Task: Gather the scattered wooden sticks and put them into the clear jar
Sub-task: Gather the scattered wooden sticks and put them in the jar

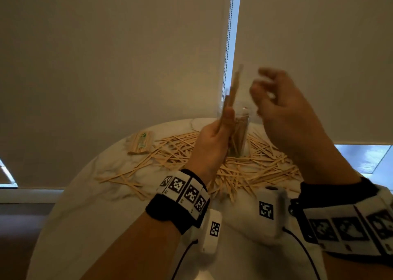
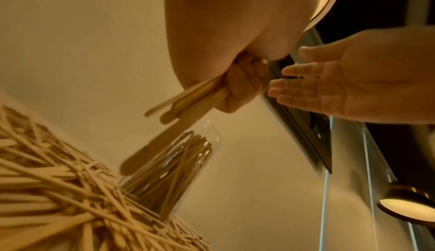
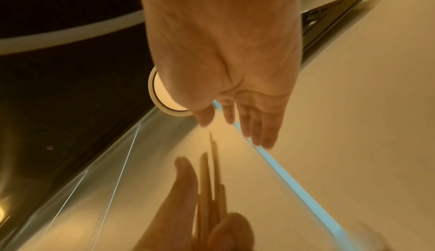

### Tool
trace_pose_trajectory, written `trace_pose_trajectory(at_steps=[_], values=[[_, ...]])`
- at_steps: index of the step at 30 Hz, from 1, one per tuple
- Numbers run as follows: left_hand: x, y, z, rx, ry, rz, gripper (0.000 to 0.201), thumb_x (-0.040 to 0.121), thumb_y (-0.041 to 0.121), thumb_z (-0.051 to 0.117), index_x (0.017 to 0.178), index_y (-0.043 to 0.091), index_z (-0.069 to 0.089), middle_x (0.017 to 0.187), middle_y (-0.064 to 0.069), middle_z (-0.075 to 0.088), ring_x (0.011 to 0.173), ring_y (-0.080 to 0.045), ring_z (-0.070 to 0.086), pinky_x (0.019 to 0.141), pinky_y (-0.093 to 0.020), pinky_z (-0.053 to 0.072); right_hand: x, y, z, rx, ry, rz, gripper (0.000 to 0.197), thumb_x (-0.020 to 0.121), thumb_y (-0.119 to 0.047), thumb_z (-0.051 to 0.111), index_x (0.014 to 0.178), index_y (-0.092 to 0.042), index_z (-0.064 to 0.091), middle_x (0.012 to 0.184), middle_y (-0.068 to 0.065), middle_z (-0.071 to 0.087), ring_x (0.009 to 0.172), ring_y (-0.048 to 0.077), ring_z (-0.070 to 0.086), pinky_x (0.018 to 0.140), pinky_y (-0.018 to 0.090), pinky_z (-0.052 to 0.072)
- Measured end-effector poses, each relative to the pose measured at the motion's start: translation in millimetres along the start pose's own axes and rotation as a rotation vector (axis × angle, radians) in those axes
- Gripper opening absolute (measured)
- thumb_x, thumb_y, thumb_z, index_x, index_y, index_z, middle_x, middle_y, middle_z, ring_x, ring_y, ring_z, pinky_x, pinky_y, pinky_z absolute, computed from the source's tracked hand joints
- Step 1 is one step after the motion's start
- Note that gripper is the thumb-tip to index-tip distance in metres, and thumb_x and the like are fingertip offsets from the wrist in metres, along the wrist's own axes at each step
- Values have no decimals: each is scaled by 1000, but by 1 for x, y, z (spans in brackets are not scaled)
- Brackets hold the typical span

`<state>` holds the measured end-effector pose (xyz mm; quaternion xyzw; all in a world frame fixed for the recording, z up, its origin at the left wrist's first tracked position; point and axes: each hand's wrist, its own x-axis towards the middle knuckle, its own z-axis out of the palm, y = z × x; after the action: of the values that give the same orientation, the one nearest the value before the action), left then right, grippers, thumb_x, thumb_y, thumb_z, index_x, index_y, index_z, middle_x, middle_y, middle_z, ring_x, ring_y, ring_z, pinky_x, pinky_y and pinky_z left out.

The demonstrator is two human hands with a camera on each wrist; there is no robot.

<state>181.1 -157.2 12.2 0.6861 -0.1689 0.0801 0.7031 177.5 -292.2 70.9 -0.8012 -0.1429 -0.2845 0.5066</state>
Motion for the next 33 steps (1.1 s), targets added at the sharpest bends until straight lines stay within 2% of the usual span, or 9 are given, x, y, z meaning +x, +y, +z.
trace_pose_trajectory(at_steps=[3,6,9,12,16,18,22,28,33], values=[[-2,3,13,145,-166,58,64,79,76,22,64,16,39,53,9,33,42,-6,27,44,-19,27,-3,-20,-13,-146,140,-205,43,105,-42,39,146,-30,41,147,-12,46,130,2,45,108,24,37],[0,4,19,161,-181,69,64,81,73,16,60,16,37,51,11,33,41,-4,27,44,-16,27,-10,-21,-5,-322,-120,-96,47,105,-49,29,125,-23,62,122,-4,65,108,12,60,92,30,47],[4,4,15,104,-126,-7,68,76,80,17,55,21,45,49,11,38,39,-4,31,44,-20,28,-14,-17,7,-58,-248,34,50,102,-54,28,128,-25,60,118,-5,66,106,9,63,87,25,50],[15,7,-9,-179,-3,-131,90,78,88,23,63,6,56,52,8,33,45,-10,25,49,-25,22,-9,-10,4,35,-225,36,46,100,-54,39,139,-32,47,129,-10,60,114,7,59,96,31,49],[25,16,-39,-585,32,-146,71,76,92,27,63,22,20,53,2,13,53,-16,6,56,-36,4,-18,12,14,-353,-770,289,83,74,-63,72,142,-30,38,130,-6,60,115,16,59,93,36,50],[24,19,-42,-671,6,-142,74,73,94,27,70,22,13,56,1,9,53,-16,4,56,-35,3,-27,15,31,-360,-939,401,82,70,-57,79,138,-29,42,123,-3,65,110,18,63,94,41,53],[20,25,-33,-648,43,-145,71,76,92,27,71,22,13,58,1,9,52,-15,5,50,-31,7,-33,14,60,33,-821,393,10,89,-17,67,91,-10,59,74,4,59,62,17,54,56,27,48],[26,25,-24,-481,212,-112,40,103,47,42,77,17,44,61,1,42,51,-13,43,51,-28,41,-25,12,54,-20,-633,285,15,95,-26,58,93,-12,63,73,5,58,55,11,49,53,26,43],[23,25,-22,-325,165,-161,32,106,37,40,91,12,54,83,-10,69,82,-26,66,81,-41,53,-24,13,51,-244,-472,8,36,102,-50,35,96,-26,60,74,-3,63,64,11,60,64,35,52]])
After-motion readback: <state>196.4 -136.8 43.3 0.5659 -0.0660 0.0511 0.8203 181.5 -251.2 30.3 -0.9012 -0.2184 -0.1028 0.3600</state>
